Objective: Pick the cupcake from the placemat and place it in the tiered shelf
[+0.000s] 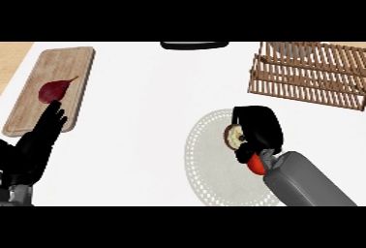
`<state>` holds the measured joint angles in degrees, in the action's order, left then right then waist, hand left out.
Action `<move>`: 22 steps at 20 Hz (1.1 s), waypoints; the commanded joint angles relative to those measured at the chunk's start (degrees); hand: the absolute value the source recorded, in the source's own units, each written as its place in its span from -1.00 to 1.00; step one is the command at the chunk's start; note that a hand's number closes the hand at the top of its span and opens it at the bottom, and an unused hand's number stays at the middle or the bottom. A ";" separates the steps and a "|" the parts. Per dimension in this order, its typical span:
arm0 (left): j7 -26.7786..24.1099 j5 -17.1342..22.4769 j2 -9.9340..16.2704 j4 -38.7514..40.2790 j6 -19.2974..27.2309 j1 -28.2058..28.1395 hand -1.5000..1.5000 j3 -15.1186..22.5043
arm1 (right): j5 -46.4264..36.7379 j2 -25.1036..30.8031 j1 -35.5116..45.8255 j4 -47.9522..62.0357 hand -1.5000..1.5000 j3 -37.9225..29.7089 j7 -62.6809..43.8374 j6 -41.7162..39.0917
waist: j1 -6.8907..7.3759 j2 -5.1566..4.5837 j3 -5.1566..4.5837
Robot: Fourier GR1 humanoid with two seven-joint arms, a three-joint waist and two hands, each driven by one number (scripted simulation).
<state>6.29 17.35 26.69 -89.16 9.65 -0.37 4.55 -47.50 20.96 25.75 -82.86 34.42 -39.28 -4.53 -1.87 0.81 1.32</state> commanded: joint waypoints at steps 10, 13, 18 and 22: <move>0.47 0.55 1.74 3.15 -1.68 -4.17 0.00 -2.96 | 27.49 18.76 -11.51 -28.08 1.00 -26.93 11.61 -5.19 | -0.89 -0.19 -1.34; -1.09 -0.19 1.14 4.98 -1.52 -4.41 0.00 -3.15 | 35.15 18.37 -13.53 -33.10 1.00 -33.31 9.26 -6.12 | -1.26 -0.23 -1.38; -0.87 0.00 1.37 4.56 -2.51 -4.64 0.00 -3.49 | 45.66 22.12 -14.08 -41.20 1.00 -45.85 2.84 -9.31 | -0.70 -0.11 -1.41; -1.67 -0.95 0.68 4.34 -2.82 -5.10 0.00 -2.99 | 53.31 24.64 -14.35 -43.88 1.00 -54.91 0.05 -11.98 | 0.07 -0.28 -1.38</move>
<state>6.69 17.34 26.84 -89.01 8.06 -0.72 2.31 -0.79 43.98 11.98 -122.43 -13.06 -35.79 -14.77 -2.63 0.96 0.90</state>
